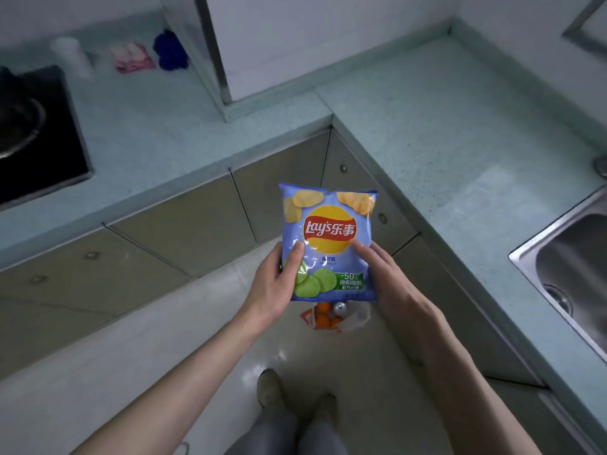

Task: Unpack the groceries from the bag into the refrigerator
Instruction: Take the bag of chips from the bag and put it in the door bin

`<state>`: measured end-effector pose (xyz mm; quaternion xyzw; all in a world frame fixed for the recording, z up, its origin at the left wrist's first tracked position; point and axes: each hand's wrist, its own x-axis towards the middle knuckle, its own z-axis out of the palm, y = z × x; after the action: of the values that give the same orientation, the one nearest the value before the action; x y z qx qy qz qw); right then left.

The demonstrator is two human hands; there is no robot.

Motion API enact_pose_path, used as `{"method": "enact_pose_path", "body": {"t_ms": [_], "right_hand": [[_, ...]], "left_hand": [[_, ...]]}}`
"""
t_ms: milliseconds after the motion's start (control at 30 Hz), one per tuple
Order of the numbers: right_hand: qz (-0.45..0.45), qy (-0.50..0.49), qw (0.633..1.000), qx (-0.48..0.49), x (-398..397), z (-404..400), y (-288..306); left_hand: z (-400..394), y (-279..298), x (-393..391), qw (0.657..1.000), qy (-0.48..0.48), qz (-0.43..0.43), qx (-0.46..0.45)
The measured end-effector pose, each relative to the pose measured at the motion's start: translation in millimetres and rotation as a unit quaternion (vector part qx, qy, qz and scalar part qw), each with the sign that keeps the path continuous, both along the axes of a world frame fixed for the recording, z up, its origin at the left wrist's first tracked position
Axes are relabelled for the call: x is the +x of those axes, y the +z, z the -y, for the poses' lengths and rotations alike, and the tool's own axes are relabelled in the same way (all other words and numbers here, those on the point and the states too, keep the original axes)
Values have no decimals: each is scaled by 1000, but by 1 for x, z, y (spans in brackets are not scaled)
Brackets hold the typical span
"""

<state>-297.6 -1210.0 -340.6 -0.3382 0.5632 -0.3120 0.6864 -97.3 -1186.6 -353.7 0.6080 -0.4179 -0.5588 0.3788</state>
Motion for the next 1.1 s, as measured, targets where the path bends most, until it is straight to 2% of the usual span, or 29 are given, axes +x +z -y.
{"method": "enact_pose_path", "body": {"t_ms": [200,367,667,833,1100], "right_hand": [[-18,-1,997,-81,32,-3,85],[-33,21,989,-145,56,-11,135],[-81,102,961,-244,90,-19,175],[-45,161,942,-291,122,-29,188],[16,300,896,-328,198,-80,222]], "left_hand": [[-21,74,18,997,29,3,-67],[-37,107,31,987,107,28,-114],[-85,160,40,958,227,84,-157],[-124,184,54,925,311,142,-165],[-211,214,101,890,404,109,-181]]}}
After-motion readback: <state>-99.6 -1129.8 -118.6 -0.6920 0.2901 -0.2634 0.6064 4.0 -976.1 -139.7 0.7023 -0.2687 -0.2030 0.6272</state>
